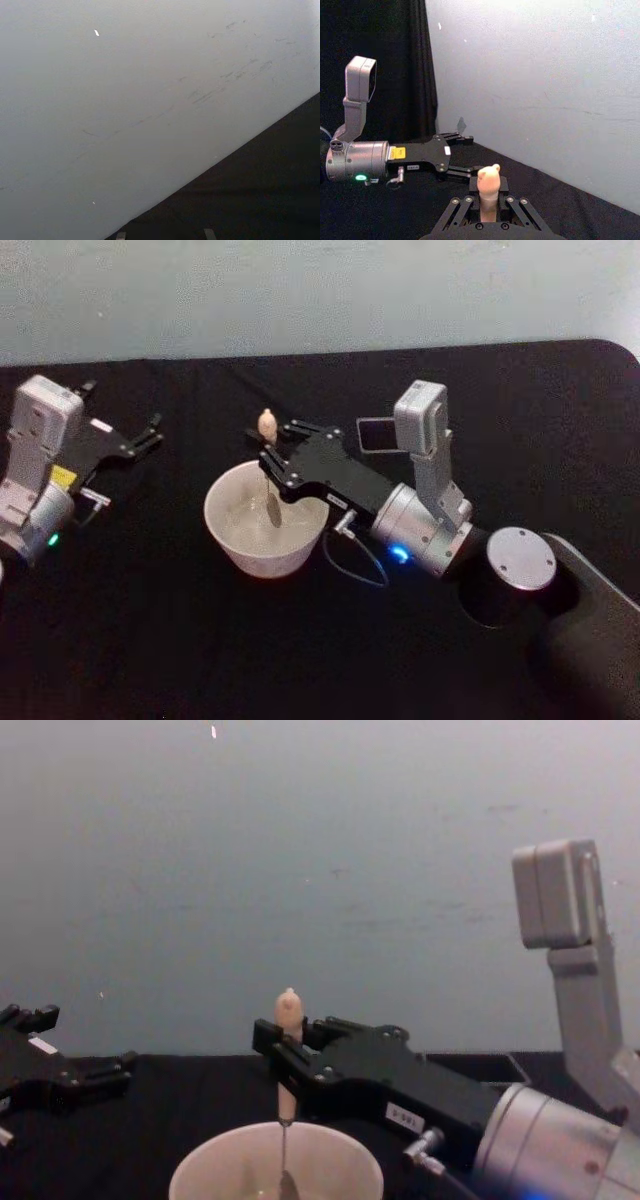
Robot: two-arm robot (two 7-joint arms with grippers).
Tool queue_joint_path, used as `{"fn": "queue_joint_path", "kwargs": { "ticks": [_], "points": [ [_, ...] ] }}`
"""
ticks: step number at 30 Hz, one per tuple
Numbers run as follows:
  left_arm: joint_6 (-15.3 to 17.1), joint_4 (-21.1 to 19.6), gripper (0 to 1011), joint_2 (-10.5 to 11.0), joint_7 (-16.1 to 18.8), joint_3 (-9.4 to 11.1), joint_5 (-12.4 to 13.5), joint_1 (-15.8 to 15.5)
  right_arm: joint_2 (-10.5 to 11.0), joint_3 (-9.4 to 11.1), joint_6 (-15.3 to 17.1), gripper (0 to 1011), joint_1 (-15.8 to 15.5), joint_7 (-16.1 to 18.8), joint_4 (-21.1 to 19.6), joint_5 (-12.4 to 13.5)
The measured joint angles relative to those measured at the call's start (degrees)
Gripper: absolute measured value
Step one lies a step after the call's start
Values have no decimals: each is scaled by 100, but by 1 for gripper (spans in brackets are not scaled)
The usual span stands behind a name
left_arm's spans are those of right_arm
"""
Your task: Pick up the stirring spoon with one hand, stir inside the cup, then place it back in its original position.
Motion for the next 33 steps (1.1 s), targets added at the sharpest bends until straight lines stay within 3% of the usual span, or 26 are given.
{"fn": "queue_joint_path", "kwargs": {
  "ticks": [19, 25, 33],
  "points": [
    [0, 0, 1001, 0, 0, 0, 0, 0, 110, 133, 54, 214, -150, -22, -257, 59],
    [0, 0, 1001, 0, 0, 0, 1, 0, 246, 255, 131, 214, -237, -92, -718, 106],
    [0, 0, 1001, 0, 0, 0, 0, 0, 480, 482, 262, 214, -391, -35, -1424, 483]
  ]
}}
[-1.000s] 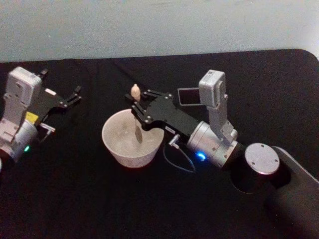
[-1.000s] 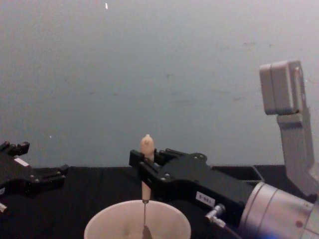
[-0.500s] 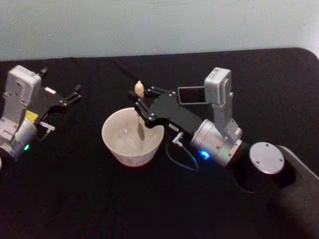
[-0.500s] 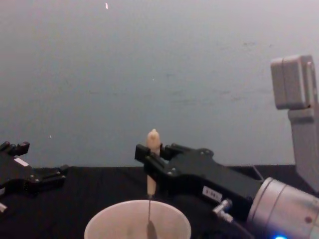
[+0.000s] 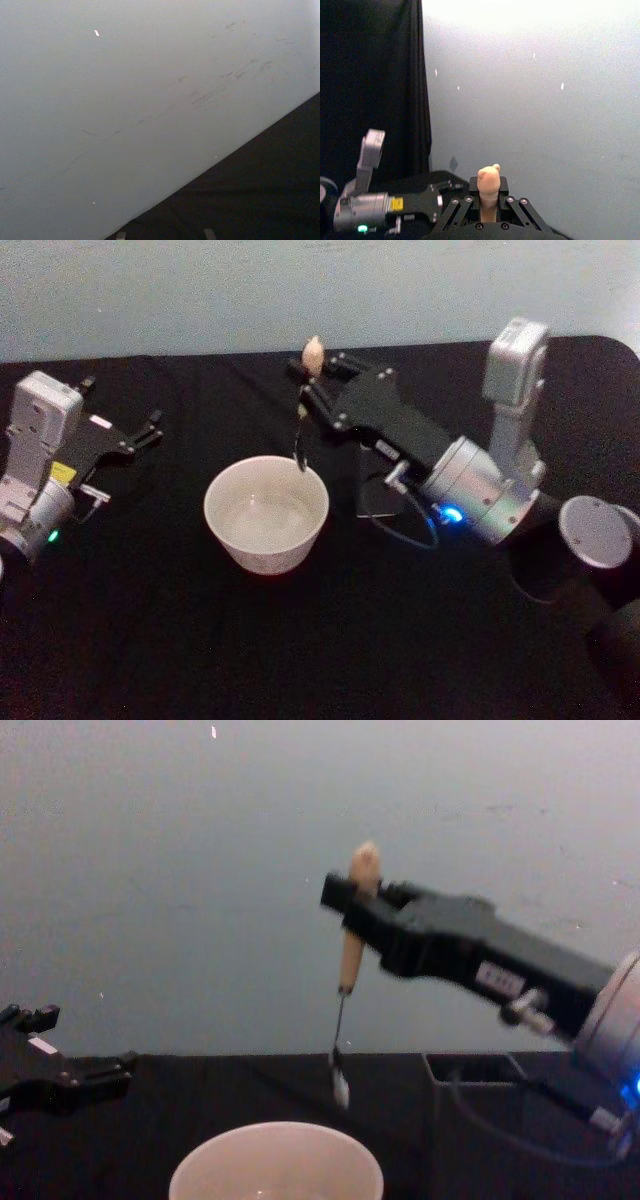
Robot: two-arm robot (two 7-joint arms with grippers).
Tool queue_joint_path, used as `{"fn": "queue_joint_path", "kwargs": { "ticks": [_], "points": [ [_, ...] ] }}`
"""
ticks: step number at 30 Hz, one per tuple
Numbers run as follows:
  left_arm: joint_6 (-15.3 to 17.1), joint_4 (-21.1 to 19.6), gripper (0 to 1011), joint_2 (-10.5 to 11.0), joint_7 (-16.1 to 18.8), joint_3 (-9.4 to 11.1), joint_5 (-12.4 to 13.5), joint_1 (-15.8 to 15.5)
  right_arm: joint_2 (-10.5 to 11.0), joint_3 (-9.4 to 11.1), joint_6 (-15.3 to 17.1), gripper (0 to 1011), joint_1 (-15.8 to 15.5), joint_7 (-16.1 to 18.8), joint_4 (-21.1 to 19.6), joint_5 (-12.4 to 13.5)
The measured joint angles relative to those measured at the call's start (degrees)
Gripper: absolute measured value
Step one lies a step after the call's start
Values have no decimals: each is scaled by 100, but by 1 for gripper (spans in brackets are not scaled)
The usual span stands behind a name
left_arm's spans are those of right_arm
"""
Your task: Pick up the stirring spoon with one hand, stir inside the cup, then place it back in its original position.
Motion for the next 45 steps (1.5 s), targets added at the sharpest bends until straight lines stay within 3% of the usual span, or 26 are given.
{"fn": "queue_joint_path", "kwargs": {
  "ticks": [8, 25, 31, 45],
  "points": [
    [0, 0, 1001, 0, 0, 0, 1, 0, 203, 264, 91, 214, -170, -242, -558, 194],
    [0, 0, 1001, 0, 0, 0, 0, 0, 586, 781, 211, 214, -643, -687, -1089, 33],
    [0, 0, 1001, 0, 0, 0, 0, 0, 590, 829, 337, 214, -735, -837, -1087, -131],
    [0, 0, 1001, 0, 0, 0, 0, 0, 356, 818, 538, 214, -749, -1024, -919, -331]
  ]
}}
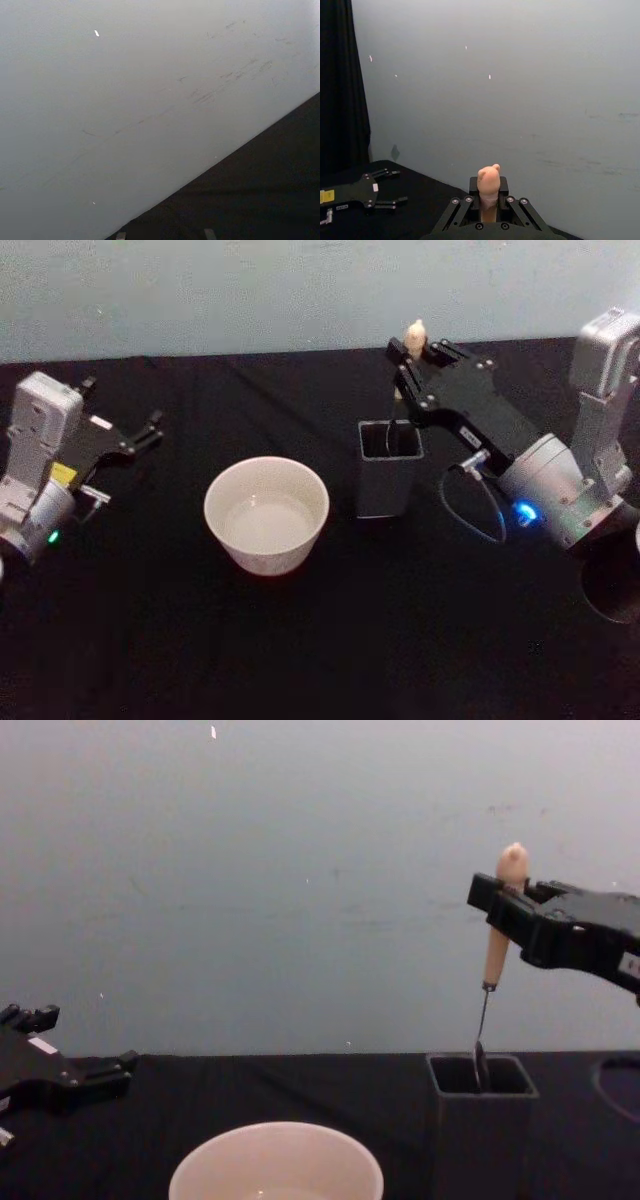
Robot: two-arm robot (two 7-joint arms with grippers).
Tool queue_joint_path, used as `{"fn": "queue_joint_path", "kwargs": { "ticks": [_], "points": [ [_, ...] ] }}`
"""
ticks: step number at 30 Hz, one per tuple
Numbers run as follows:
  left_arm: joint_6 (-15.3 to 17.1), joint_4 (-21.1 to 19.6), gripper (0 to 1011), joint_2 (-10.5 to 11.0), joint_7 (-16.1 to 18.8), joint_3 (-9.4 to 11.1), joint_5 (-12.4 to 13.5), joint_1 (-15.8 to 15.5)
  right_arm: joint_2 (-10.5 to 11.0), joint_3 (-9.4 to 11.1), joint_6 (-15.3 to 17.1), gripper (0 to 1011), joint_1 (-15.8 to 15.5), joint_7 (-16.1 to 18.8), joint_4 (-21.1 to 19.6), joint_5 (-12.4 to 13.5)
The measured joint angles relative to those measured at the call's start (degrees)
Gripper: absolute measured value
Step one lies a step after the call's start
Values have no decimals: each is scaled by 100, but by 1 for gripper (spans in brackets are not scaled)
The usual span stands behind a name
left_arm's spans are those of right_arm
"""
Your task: Pick up the stirring spoon with one hand, stir inside the cup, then place it back in its original position.
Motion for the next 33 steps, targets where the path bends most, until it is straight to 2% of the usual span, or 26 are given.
{"fn": "queue_joint_path", "kwargs": {
  "ticks": [22, 33],
  "points": [
    [0, 0, 1001, 0, 0, 0, 0, 0, -261, -73, 58, 214, 155, -77, 469, -221],
    [0, 0, 1001, 0, 0, 0, 0, 0, -391, -125, 140, 214, 189, -211, 777, -481]
  ]
}}
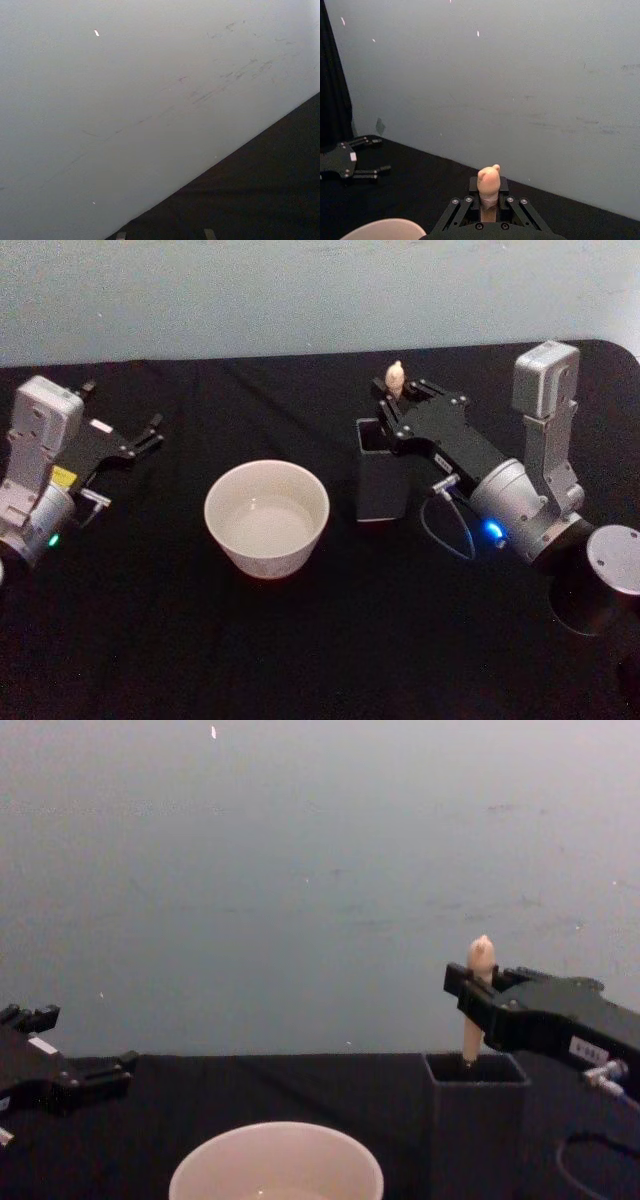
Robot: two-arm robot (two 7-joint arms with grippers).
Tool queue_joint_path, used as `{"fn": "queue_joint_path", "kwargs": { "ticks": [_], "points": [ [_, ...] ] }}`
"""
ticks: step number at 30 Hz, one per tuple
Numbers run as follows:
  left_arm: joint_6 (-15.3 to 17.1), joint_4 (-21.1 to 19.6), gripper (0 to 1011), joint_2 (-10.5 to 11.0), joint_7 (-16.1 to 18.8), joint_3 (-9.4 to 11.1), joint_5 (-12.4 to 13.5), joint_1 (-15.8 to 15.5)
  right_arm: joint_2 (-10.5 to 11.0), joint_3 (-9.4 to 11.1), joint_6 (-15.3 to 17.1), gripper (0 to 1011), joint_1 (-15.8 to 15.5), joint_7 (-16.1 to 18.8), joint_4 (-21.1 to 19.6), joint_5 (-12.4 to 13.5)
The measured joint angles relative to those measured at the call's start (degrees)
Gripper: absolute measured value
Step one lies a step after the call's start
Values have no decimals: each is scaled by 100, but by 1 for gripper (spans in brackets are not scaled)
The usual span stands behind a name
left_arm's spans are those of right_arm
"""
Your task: Pick up the stirring spoon with one hand, stir inside the cup, then place it back in its original position.
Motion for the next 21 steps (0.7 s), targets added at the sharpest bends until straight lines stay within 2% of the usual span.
{"fn": "queue_joint_path", "kwargs": {
  "ticks": [12, 21],
  "points": [
    [0, 0, 1001, 0, 0, 0, 0, 0, -41, 7, 65, 214, -18, -21, 121, -165],
    [0, 0, 1001, 0, 0, 0, 0, 0, -39, 7, 65, 214, -18, -21, 118, -167]
  ]
}}
